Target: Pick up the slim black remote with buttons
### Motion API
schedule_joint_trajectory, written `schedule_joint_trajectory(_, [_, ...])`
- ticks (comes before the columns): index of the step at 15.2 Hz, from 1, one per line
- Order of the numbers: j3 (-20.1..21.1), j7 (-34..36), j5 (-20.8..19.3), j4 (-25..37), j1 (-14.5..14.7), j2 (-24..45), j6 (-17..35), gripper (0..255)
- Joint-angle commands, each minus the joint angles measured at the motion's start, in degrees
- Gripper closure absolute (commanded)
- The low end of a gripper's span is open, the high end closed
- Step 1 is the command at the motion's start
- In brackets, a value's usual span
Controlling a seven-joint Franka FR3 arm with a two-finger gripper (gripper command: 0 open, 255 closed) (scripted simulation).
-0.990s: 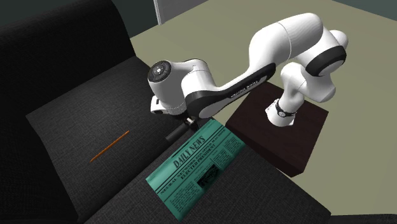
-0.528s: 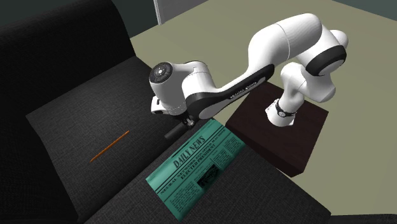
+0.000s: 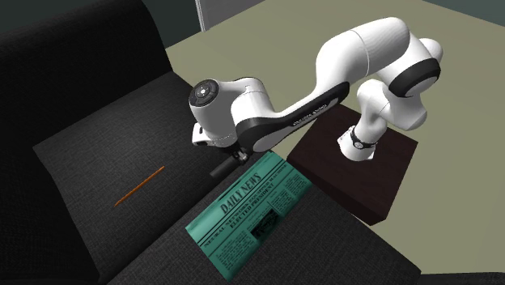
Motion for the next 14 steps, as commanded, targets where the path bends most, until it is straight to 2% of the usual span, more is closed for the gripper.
schedule_joint_trajectory(1, [0.00, 0.04, -0.04, 1.06, 0.00, -0.12, -1.33, 255])
schedule_joint_trajectory(14, [-0.26, 0.00, -0.14, 10.48, -0.66, -0.12, -10.70, 255])
